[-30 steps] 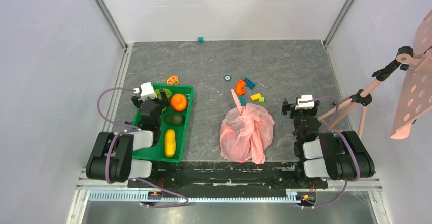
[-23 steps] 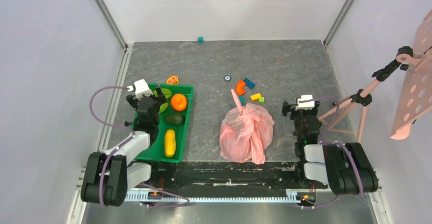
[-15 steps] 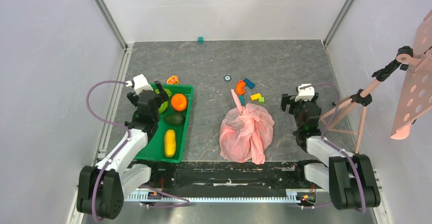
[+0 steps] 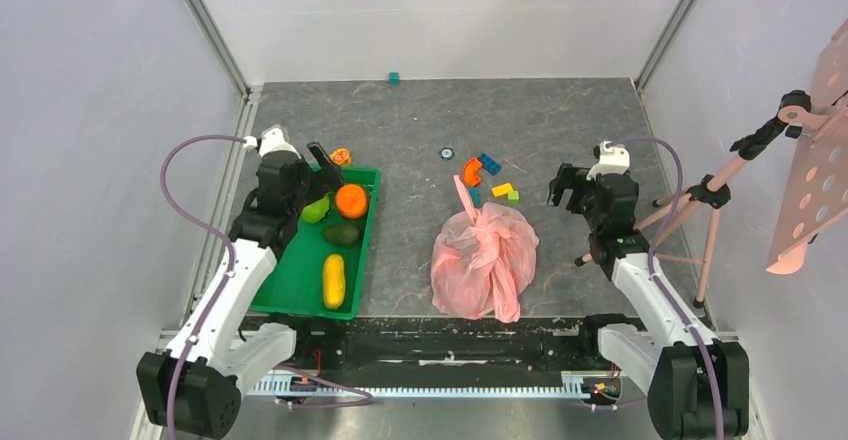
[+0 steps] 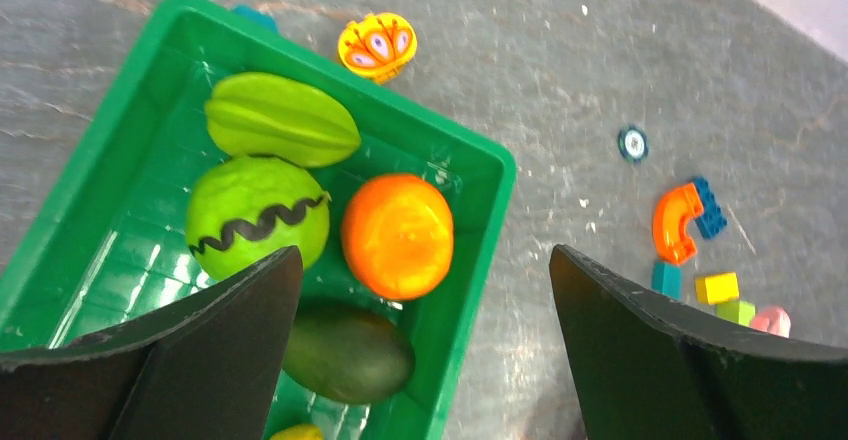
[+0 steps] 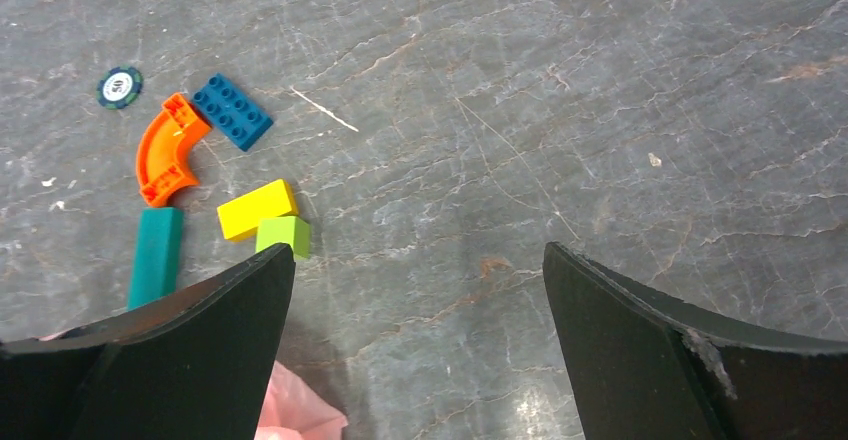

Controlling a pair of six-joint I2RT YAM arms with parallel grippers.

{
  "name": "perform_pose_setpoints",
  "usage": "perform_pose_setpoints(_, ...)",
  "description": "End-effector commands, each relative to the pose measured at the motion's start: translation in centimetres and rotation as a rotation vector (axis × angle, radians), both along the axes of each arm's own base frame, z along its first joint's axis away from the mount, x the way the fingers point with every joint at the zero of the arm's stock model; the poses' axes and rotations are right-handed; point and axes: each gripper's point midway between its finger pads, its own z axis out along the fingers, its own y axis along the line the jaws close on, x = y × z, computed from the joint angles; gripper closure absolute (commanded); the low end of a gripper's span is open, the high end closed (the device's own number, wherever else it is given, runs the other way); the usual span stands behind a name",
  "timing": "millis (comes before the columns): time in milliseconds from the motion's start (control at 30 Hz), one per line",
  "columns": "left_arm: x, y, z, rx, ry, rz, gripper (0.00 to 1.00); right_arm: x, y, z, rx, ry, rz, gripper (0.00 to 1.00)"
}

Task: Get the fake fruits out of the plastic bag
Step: Untie the plastic bag at the center of the board.

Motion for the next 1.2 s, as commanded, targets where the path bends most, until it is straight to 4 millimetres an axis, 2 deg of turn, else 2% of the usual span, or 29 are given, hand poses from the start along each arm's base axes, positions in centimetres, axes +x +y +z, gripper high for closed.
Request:
perform_pose_setpoints(0,-1.2,-2.1,-0.8,-0.042,0.141,-0.106,0.00,-0.3,0.9,0.7,0.075,0.101,0.008,0.02)
perform_pose_setpoints(167,-1.3,-0.6,-2.1,0.005,0.265,-0.046,0.00,-0.2,1.7,2.3,0.146,0.080,0.009,0.02)
perform_pose_setpoints(233,-1.4,-1.2,-1.8,-0.002,0.250,-0.094,0.00,-0.3,1.7,1.8,0.159,0.090,0.003,0.02)
perform_pose_setpoints(367,-2.4,-2.3,-0.4,-0.009,0.150,-0.194,0.00,-0.8,3.6,1.5,0.158,0.098,0.136,0.02)
perform_pose_setpoints(467,-3.7,-4.3,1.2,-0.044,0.065,-0.298,0.00,-1.8,4.9,1.9,0.180,0.069,0.219,0.01)
perform_pose_setpoints(600,-6.3,-9.3,2.3,-0.021,0.012,-0.450,0.00,-3.5,5.5,1.6,0.162,0.122,0.271,0.07)
perform_pose_setpoints(700,-8.1,-13.4,2.8,-0.035,-0.017,-0.554,0.00,-4.5,4.7,1.0,0.132,0.171,0.242,0.07)
perform_pose_setpoints(833,-10.0,-18.3,2.4,0.008,-0.041,-0.660,0.01,-5.2,3.8,0.3,0.110,0.200,0.197,0.07)
perform_pose_setpoints(967,-11.6,-23.5,1.9,0.133,-0.051,-0.755,0.01,-5.4,3.9,0.4,0.120,0.196,0.193,0.07)
perform_pose_setpoints(1033,-11.9,-25.7,1.1,0.187,-0.036,-0.779,0.02,-5.5,4.0,0.5,0.130,0.194,0.195,0.07)
perform_pose_setpoints(1167,-12.3,-29.4,-0.3,0.183,-0.018,-0.831,0.05,-5.7,4.5,0.4,0.155,0.194,0.211,0.09)
